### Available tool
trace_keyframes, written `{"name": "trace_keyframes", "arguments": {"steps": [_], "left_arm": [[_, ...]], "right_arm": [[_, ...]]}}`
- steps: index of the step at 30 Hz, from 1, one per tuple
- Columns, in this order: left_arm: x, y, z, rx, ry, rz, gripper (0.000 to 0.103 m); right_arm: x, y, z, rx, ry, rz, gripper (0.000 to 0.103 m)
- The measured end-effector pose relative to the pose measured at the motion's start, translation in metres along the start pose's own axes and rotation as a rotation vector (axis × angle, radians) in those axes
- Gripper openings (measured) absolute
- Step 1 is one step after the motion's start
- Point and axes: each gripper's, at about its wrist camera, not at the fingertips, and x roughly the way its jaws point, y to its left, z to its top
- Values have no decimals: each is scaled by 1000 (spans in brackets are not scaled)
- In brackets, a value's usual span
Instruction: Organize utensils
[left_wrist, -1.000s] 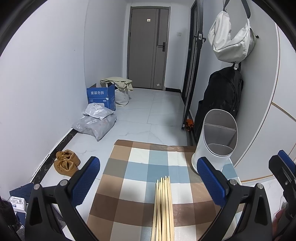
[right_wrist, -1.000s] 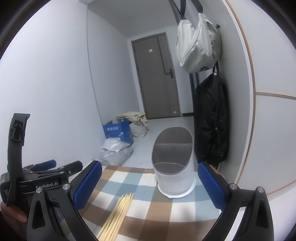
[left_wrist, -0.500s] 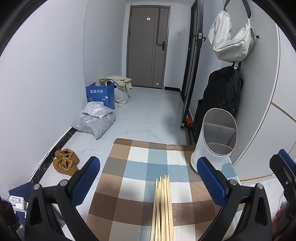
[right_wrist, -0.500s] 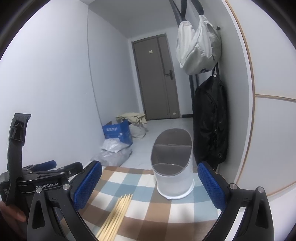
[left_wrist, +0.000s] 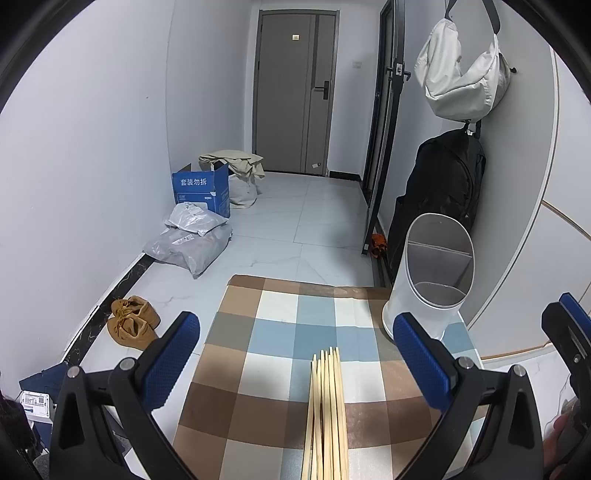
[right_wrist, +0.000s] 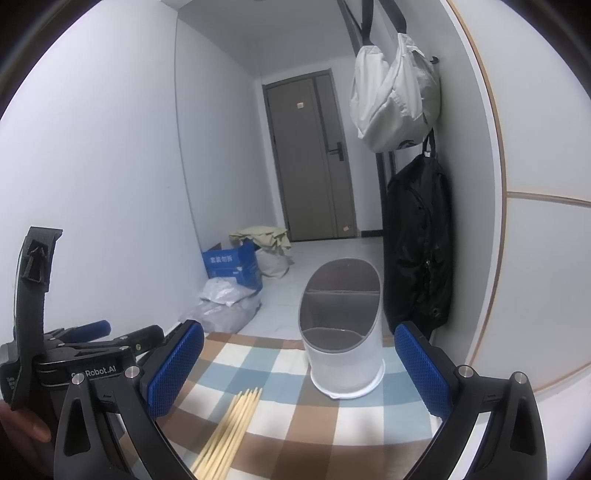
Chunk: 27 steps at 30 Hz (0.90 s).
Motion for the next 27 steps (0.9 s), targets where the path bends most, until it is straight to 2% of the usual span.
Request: {"name": "trace_keyframes", "arguments": {"steps": [22, 27], "left_arm": [[-2, -1, 0, 6, -1, 0, 102], [0, 6, 2, -19, 19, -7, 102]], "right_arm": [[3, 4, -2, -19, 7, -5, 103], [15, 5, -8, -9, 75, 28, 103]]}}
